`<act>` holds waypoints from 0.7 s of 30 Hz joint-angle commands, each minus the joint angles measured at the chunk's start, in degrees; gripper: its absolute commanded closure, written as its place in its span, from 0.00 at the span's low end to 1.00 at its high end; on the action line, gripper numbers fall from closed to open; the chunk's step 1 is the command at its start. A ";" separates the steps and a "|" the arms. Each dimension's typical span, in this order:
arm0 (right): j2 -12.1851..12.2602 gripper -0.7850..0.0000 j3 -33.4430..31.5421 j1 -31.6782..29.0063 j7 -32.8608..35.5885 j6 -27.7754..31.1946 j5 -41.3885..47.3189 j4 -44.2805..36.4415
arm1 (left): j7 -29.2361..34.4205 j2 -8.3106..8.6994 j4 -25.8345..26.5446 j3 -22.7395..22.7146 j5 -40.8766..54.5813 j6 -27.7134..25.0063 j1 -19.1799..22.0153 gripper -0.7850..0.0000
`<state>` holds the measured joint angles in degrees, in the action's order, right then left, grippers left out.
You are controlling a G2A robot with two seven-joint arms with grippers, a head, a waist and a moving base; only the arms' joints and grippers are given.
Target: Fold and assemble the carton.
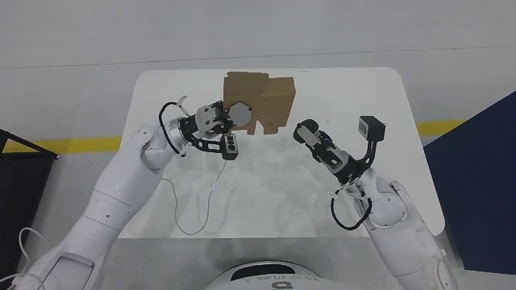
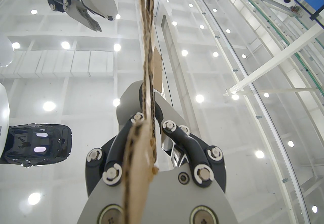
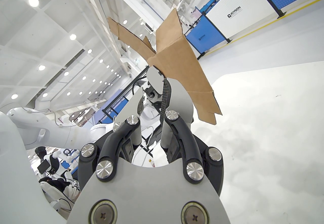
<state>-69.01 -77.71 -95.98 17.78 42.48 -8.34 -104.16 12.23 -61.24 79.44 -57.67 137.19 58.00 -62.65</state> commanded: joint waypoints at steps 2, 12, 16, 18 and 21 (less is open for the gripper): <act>0.04 0.67 0.54 -0.22 0.69 0.47 1.85 -0.52 | 0.01 0.00 0.00 0.00 -0.01 0.00 0.00 1.00; 0.70 0.65 -1.19 -0.67 3.22 1.32 7.57 -1.08 | 0.01 0.00 0.00 0.00 -0.01 0.00 0.00 1.00; 0.83 0.64 -1.24 -0.65 3.74 0.96 8.10 -1.11 | -2.55 0.35 4.97 -1.95 -13.52 -6.20 1.51 1.00; 0.86 0.62 -1.04 -0.38 3.90 0.60 8.07 -0.83 | 1.42 0.77 11.16 -2.68 -32.34 -13.28 0.10 1.00; 0.88 0.61 -0.87 0.07 3.80 -0.02 8.18 -0.25 | 10.67 1.57 14.56 -2.31 -56.74 -23.33 -1.54 1.00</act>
<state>-68.14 -78.60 -96.04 21.67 42.67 -0.20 -104.61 15.87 -59.97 93.13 -60.30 112.56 40.20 -63.72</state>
